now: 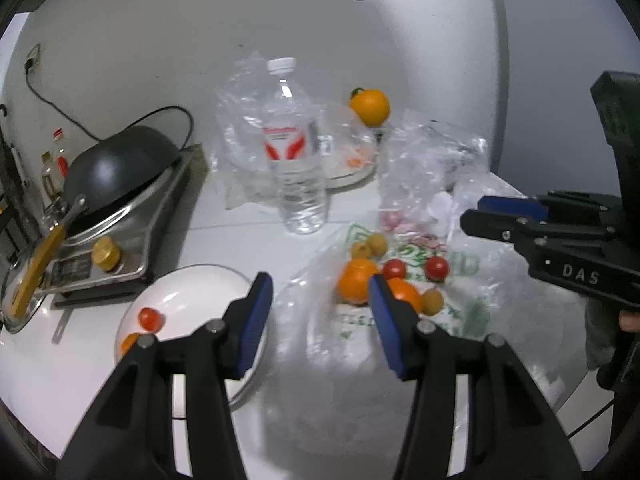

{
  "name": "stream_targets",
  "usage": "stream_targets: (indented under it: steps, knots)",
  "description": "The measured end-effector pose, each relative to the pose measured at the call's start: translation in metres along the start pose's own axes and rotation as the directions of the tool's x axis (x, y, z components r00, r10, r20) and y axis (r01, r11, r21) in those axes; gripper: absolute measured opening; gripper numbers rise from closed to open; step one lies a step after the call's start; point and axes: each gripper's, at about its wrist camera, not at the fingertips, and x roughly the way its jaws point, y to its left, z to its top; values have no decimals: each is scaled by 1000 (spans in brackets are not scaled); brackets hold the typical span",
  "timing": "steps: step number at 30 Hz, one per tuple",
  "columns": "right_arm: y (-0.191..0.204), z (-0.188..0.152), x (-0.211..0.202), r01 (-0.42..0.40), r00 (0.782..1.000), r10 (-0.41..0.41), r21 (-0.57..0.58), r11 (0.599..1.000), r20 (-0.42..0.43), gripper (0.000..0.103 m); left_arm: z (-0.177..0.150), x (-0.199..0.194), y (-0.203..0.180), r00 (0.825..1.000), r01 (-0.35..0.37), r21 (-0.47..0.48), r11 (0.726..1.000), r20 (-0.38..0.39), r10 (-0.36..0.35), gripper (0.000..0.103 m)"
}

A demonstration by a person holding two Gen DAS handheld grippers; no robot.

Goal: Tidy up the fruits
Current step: 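Grasp another mandarin with the left tool while the right tool grasps a tomato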

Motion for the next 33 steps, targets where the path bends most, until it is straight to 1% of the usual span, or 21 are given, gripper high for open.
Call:
stream_targets:
  steps: [7,10,16,25,33]
  knots:
    - [-22,-6,0,4,1000,-4,24,1000,-7,30,9,10,-27,999,43,39,998,-4,-43,51]
    - [-32,-7,-2,6,1000,-6,42,999,2,30,14,16,-36,998,56,54,997,-14,-55,51]
    - [-47,-9,-2,-7,1000,6,67,998,12,30,14,31,-50,995,84,70,994,-59,-80,51]
    - [-45,-14,21,-66,997,67,39,997,-32,30,1,67,-66,984,108,75,991,-147,-97,51]
    - [-36,-13,49,-111,989,112,17,994,-99,30,-3,84,-63,980,97,74,993,-180,-82,51]
